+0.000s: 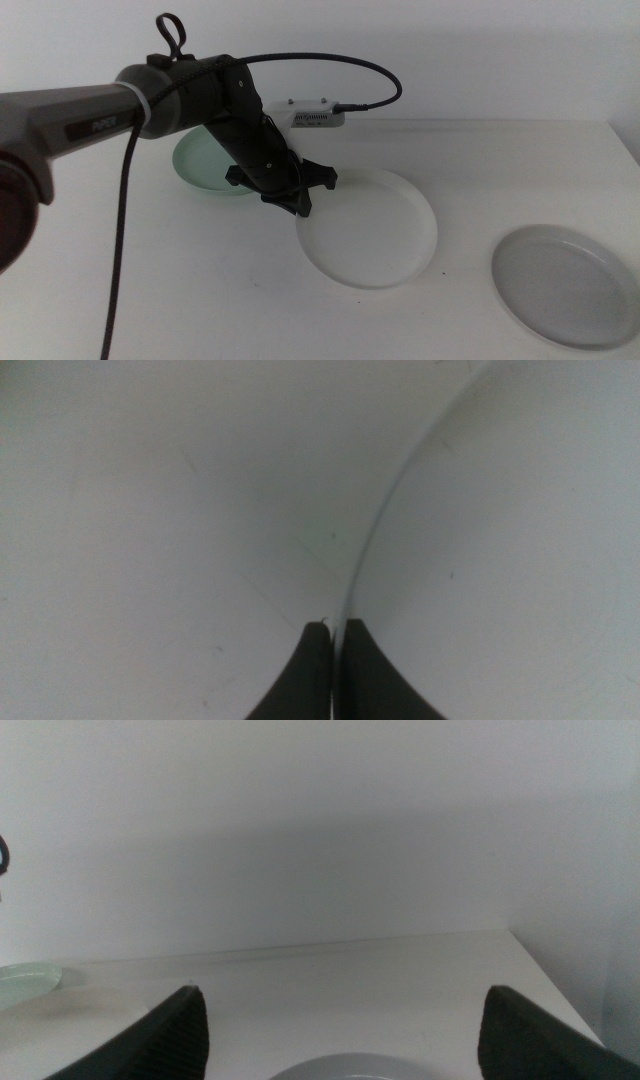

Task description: Stack the three bowls on top of each other.

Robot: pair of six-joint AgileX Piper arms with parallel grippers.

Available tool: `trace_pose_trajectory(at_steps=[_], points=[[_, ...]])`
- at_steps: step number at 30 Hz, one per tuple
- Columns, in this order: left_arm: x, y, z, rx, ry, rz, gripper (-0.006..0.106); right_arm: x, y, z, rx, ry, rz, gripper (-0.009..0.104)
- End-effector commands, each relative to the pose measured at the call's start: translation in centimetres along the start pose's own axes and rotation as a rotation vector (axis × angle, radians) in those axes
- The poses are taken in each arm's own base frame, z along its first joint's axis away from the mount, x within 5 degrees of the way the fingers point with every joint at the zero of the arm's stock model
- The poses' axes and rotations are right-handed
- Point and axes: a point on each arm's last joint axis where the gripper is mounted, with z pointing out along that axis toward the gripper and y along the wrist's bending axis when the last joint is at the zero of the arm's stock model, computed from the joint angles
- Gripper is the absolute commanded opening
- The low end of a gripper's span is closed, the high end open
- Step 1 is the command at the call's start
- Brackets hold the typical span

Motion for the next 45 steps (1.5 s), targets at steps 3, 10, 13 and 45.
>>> trace_pose_trajectory(at_steps=[3, 10, 13, 45], points=[[-0.4, 0.3, 0.5, 0.011, 0.003, -0.025, -0.002, -0.3, 0.0, 0.0, 0.006, -0.012, -0.014, 0.093], [-0.3, 0.7, 1.4, 0.001, 0.018, -0.02, -0.002, -0.3, 0.0, 0.0, 0.006, -0.012, -0.014, 0.093], [-0.3, 0.7, 1.4, 0.001, 0.017, -0.02, -0.001, -0.3, 0.0, 0.0, 0.006, -0.012, -0.014, 0.093], [0.6, 6.6, -16.1, -0.165, -0.21, -0.209, 0.094, -0.3, 0.0, 0.0, 0.006, -0.012, -0.014, 0.093]])
